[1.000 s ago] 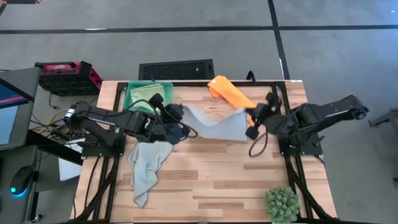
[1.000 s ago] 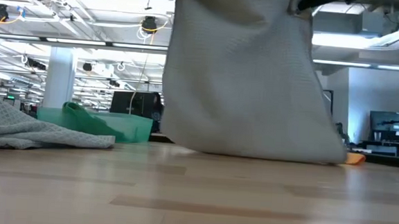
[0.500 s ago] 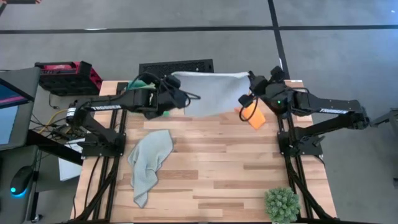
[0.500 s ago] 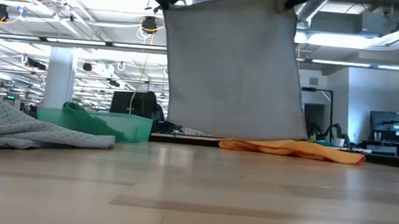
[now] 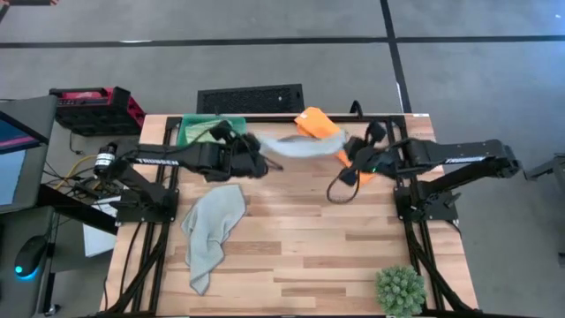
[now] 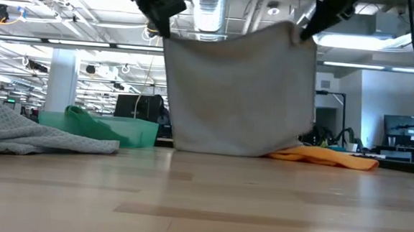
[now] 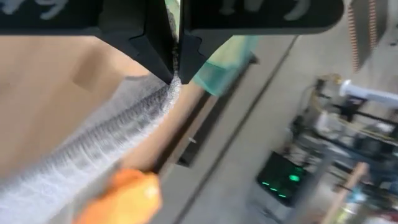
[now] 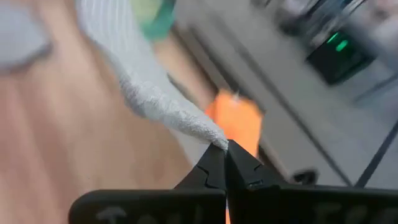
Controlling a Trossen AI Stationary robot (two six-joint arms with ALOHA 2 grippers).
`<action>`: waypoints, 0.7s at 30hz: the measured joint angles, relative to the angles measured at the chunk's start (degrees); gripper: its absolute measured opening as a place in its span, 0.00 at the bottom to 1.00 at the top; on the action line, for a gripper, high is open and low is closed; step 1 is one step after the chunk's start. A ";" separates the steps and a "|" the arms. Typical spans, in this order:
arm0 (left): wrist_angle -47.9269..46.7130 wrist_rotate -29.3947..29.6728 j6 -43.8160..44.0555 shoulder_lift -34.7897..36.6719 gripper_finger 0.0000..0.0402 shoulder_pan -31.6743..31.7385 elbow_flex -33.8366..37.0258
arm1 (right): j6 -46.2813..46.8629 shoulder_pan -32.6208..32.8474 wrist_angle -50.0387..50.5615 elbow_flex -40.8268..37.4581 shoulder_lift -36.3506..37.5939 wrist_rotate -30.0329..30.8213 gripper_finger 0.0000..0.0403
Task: Fold microfiber towels
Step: Fold the right gray towel
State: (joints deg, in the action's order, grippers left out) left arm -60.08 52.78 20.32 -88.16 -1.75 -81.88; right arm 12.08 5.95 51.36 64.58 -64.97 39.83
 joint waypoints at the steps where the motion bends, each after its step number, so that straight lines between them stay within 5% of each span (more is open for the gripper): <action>1: -0.32 -1.07 1.14 0.00 0.00 -0.96 0.98 | 1.78 1.42 0.18 0.22 -0.90 -0.55 0.02; 8: -4.64 -6.11 13.13 0.02 0.00 -9.12 6.26 | 12.65 10.70 6.66 0.15 -7.77 -10.72 0.02; 21: 0.83 -18.99 26.08 0.02 0.00 -22.83 17.26 | 25.56 23.89 6.24 0.17 -21.75 -17.14 0.02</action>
State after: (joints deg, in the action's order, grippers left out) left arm -59.24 33.79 46.40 -88.14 -24.57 -64.62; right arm 37.64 29.84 57.60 64.75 -86.73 22.69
